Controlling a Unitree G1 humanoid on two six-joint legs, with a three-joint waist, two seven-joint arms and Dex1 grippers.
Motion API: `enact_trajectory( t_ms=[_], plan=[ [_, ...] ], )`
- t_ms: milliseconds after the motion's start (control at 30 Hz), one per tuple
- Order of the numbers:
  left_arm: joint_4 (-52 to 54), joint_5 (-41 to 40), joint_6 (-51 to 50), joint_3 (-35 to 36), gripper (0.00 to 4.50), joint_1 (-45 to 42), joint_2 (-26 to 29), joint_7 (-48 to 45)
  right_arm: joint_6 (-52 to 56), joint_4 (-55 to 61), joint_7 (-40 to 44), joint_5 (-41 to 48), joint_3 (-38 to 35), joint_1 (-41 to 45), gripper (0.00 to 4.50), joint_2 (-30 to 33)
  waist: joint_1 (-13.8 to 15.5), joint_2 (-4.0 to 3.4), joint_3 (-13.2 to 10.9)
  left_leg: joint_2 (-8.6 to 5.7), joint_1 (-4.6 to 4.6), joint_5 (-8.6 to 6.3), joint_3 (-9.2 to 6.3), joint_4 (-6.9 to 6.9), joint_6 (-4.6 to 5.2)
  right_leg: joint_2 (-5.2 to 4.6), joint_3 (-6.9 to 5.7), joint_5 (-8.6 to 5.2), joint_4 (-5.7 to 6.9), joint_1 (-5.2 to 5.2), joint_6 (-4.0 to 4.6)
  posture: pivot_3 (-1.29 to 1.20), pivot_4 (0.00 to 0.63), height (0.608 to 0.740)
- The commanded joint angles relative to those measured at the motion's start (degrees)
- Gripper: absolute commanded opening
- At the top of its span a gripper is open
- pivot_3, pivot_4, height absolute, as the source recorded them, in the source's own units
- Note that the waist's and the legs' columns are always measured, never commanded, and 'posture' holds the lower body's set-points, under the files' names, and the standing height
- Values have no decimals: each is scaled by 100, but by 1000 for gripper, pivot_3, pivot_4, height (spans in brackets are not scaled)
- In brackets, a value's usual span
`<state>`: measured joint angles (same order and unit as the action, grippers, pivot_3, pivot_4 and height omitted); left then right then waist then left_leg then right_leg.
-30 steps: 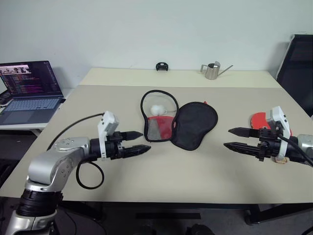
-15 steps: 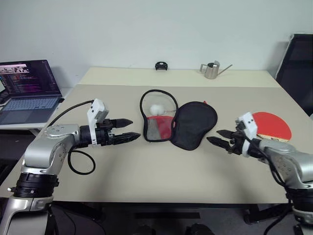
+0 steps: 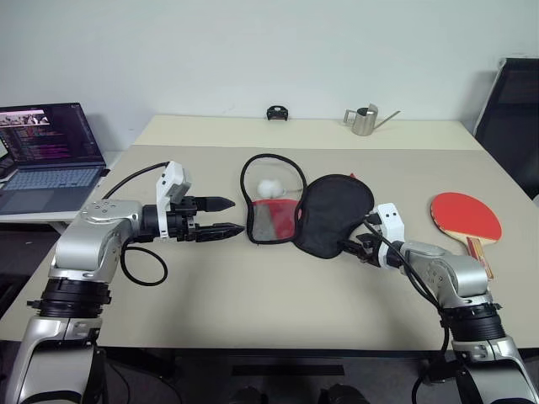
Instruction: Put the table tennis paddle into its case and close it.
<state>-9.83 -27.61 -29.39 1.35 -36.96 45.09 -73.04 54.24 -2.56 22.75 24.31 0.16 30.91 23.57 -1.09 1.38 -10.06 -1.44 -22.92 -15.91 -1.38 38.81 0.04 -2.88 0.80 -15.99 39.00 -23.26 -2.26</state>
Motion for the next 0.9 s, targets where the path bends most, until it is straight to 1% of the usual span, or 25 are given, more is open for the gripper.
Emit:
enact_trajectory(
  t_ms=[33, 233, 533, 633, 700, 900],
  plan=[
    [14, 35, 132, 10, 3970, -183, -6, -92, 11, 12, 137, 51, 1, 102, 3555, -146, -31, 0, 0, 0, 0, 0, 0, 0, 0, 0, 0, 0, 1, 0, 0, 0, 150, 740],
    [-28, 87, 181, -84, 3970, -240, -72, -234, -19, -101, 237, 11, 101, 306, 3555, -460, -95, 0, 0, 2, 1, 0, 0, 0, 0, 3, 3, 0, 3, -1, 0, 0, 150, 740],
    [-88, 170, 234, -114, 3970, -269, -141, -305, -152, -392, 172, -184, 142, 538, 3555, -774, -83, 0, 0, 3, 2, 0, -2, 0, 0, 6, 1, 0, 3, -2, 0, 0, 150, 740],
    [-40, 171, 225, -108, 3999, -237, -121, -318, -130, -400, 151, -210, 100, 510, 2950, -790, -83, 0, 0, 3, 2, 0, -2, -1, 0, 5, 3, 0, 2, -2, 0, 0, 150, 740],
    [-9, 171, 223, -105, 3999, -216, -107, -322, -57, -360, 161, -191, 65, 485, 2305, -787, -83, 0, 0, 3, 2, 0, -2, -1, 0, 5, 2, 0, 3, -2, 0, 0, 150, 740],
    [123, 154, 197, -98, 3999, -124, -56, -345, 179, -158, 161, -82, -42, 383, 110, -791, -82, 0, 0, 3, 1, 0, -2, -1, 0, 5, 3, 0, 3, -3, 0, 0, 150, 740]
  ],
)
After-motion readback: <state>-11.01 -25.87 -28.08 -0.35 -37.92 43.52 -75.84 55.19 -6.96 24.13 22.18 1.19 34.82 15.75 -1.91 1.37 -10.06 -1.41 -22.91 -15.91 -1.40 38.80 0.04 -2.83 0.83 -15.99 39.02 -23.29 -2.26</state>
